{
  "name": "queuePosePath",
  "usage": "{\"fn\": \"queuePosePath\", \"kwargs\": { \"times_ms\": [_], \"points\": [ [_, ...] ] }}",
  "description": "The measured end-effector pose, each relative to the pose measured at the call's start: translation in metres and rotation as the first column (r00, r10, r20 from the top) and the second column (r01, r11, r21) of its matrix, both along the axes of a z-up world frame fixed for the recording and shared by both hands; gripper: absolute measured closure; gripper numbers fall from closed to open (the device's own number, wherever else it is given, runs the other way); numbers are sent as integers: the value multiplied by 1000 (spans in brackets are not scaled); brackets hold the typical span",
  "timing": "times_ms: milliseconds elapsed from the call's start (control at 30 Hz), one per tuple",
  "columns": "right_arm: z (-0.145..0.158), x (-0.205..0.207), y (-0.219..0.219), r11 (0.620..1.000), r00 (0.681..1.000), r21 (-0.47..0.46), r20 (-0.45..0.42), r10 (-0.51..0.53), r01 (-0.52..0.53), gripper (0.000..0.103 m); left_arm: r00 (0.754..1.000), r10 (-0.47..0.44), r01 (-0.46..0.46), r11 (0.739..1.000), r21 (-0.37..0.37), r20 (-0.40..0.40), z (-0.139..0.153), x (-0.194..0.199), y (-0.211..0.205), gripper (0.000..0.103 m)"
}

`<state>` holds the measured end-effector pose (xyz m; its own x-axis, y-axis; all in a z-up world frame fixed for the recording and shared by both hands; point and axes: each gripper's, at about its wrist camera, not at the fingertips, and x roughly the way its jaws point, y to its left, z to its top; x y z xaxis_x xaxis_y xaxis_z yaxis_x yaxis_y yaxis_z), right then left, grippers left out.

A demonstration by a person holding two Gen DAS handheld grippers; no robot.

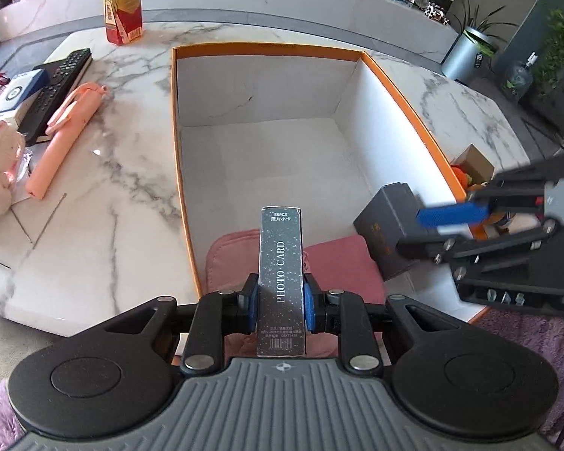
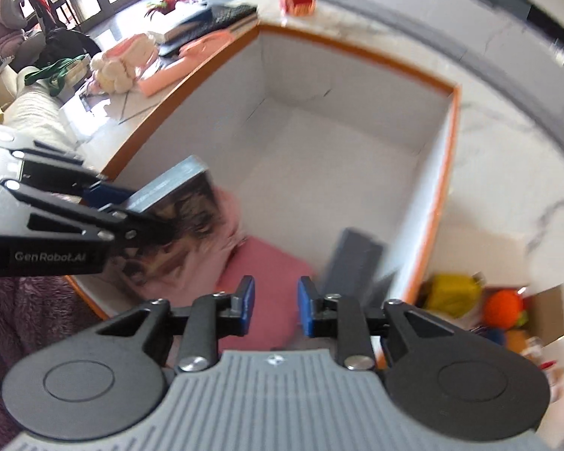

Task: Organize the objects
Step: 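Lower the silver photo card box into the orange box with the left tool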

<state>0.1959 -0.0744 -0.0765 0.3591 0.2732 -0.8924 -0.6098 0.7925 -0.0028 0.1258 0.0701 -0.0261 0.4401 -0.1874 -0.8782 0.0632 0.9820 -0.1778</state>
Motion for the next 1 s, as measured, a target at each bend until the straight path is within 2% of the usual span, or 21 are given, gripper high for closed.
{"fn": "queuePosePath", "kwargs": {
  "times_ms": [67, 200, 300, 400, 467, 500, 567, 667, 700, 733, 833, 933, 1000],
  "points": [
    [0, 5, 1, 999, 999, -50, 31, 9, -7, 64, 1000, 5, -5, 1000, 14, -2, -1, -1, -3, 76],
    [-13, 12, 8, 989, 999, -146, 44, 31, -24, 63, 1000, 22, -22, 999, 37, -1, 0, -4, -6, 76],
    [-19, 7, 11, 970, 991, -238, 104, 79, -52, 60, 1000, 18, -20, 995, 99, 19, 3, -10, -9, 74],
    [-24, 1, 14, 957, 986, -279, 113, 120, -84, 49, 1000, 2, -4, 993, 120, 16, 4, -12, -11, 73],
    [-27, -2, 18, 942, 982, -323, 121, 142, -97, 48, 1000, -14, 10, 989, 147, 23, 6, -15, -15, 73],
    [-29, -4, 19, 935, 981, -339, 121, 153, -104, 48, 999, -18, 13, 987, 157, 27, 8, -16, -16, 73],
    [-33, -3, 20, 927, 981, -357, 112, 161, -111, 49, 999, -18, 7, 980, 198, 52, 12, -20, -18, 65],
    [-34, -4, 21, 922, 977, -370, 126, 169, -112, 50, 997, -24, 11, 983, 182, 68, 19, -23, -15, 64],
    [-33, -4, 19, 925, 978, -365, 131, 161, -103, 53, 997, -25, 12, 983, 184, 70, 19, -24, -14, 66],
    [-32, -4, 18, 927, 979, -365, 138, 151, -91, 66, 997, -21, 6, 983, 185, 74, 20, -25, -13, 70],
    [-26, -1, 12, 944, 984, -322, 126, 122, -76, 72, 996, -16, 0, 983, 184, 84, 23, -27, -10, 75],
    [-22, 0, 9, 956, 987, -287, 122, 103, -64, 75, 998, -9, 0, 989, 145, 58, 20, -26, -6, 88],
    [-16, -1, 7, 962, 987, -268, 132, 94, -55, 76, 998, 18, -26, 992, 122, 59, 17, -28, -1, 92]
  ]
}}
